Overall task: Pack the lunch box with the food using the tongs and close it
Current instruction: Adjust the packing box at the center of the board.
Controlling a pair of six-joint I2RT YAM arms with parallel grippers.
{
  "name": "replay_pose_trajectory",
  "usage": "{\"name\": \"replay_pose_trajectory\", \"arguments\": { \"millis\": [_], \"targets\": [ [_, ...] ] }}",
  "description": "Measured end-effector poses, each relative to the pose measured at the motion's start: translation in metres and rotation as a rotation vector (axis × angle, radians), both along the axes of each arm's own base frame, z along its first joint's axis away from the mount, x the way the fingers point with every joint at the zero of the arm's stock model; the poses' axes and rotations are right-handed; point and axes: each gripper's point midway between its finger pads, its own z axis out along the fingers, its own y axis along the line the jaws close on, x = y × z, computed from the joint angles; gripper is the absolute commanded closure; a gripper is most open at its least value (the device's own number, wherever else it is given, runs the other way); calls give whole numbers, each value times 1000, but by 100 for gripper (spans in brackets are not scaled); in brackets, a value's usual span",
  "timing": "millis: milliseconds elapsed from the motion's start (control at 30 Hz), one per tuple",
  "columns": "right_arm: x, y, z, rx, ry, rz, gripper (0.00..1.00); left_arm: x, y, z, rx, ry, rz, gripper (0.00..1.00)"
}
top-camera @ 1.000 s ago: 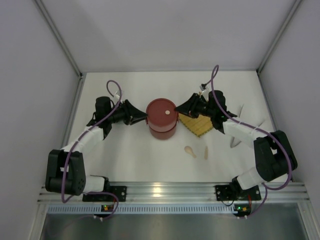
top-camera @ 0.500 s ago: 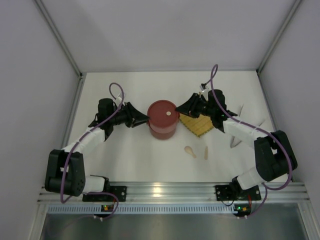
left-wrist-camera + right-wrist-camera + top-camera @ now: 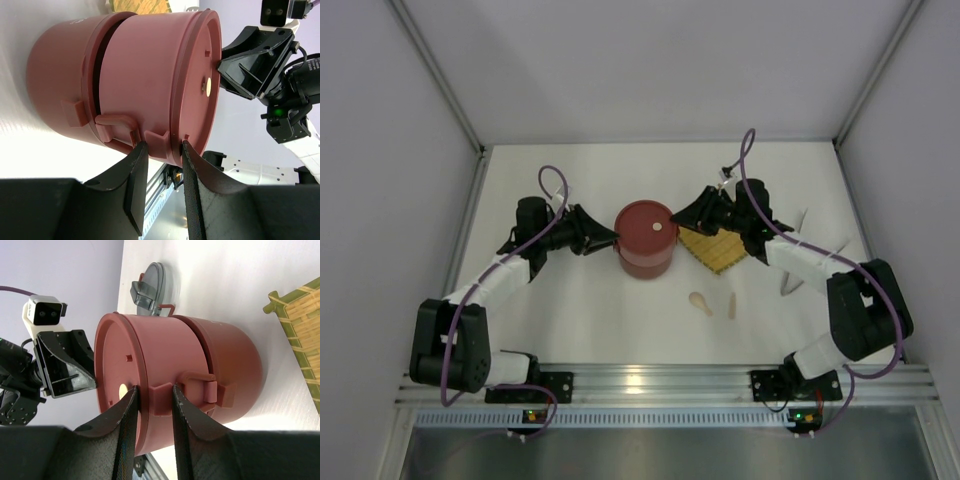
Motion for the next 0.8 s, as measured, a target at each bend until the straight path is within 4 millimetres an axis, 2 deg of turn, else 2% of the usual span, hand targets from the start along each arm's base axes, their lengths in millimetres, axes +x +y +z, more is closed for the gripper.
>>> {"name": "replay_pose_trajectory", "arguments": {
  "millis": [467,800],
  "targets": [
    [9,5,-9,21,12,-3,75,1,2,-4,13,12,15,77],
    [12,7,-9,30,-5,1,75,0,2,-5,14,22,14,77]
  ]
}}
